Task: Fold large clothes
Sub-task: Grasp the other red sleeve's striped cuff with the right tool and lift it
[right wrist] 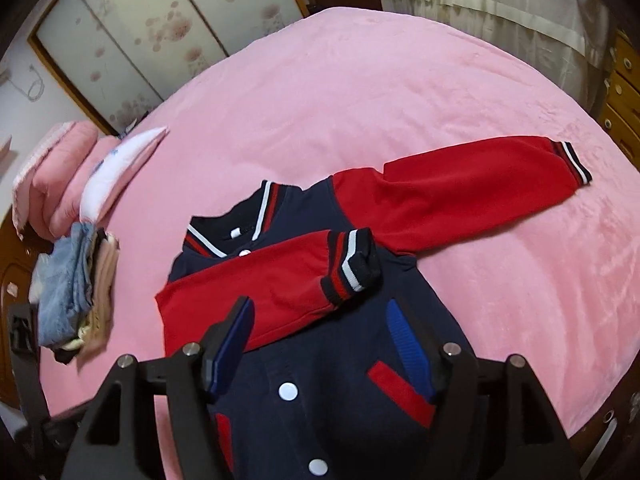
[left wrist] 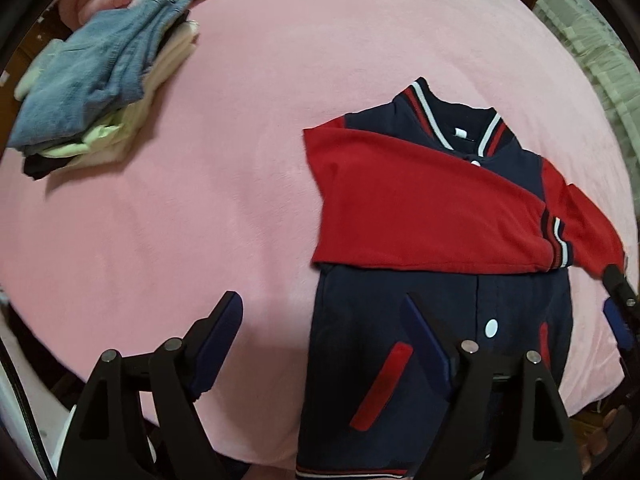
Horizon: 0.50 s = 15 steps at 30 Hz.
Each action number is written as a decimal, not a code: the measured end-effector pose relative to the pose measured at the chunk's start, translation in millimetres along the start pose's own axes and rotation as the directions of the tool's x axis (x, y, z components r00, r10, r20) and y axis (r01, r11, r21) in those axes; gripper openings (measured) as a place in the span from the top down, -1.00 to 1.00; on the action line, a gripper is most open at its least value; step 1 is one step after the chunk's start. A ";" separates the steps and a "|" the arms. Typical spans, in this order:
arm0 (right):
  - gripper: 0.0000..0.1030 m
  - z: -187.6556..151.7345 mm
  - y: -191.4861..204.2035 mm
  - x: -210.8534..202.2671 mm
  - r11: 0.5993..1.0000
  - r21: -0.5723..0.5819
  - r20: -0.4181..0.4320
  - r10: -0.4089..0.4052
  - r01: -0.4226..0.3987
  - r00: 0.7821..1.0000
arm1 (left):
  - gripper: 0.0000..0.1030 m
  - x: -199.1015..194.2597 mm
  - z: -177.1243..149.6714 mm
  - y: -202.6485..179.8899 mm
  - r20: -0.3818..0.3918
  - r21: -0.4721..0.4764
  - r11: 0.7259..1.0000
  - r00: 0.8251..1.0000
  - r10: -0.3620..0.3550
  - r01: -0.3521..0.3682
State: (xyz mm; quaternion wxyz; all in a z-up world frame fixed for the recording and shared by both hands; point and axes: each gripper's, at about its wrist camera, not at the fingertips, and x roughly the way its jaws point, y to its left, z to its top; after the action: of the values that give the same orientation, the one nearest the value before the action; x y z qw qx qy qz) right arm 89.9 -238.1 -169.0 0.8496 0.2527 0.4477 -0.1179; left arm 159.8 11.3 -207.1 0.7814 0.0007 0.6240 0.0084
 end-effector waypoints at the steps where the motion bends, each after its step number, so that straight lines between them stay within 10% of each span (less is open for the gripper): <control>1: -0.35 -1.1 -2.9 -3.5 1.000 0.014 0.004 0.010 -0.010 1.000 | -0.55 -1.8 -1.8 -1.7 0.004 -0.005 1.000 1.000 0.006 -0.006; 15: -0.39 0.4 -135.2 -17.8 0.902 0.419 0.039 0.101 -0.109 0.994 | -0.56 -7.6 -17.2 -87.4 -0.031 0.094 0.995 0.999 -0.041 0.043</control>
State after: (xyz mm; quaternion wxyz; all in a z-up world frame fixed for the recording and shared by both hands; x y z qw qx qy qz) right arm 22.4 -353.0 -197.9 0.7841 0.4524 0.3904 -0.1677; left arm 142.4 -76.4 -204.5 0.7713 0.0245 0.6349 -0.0377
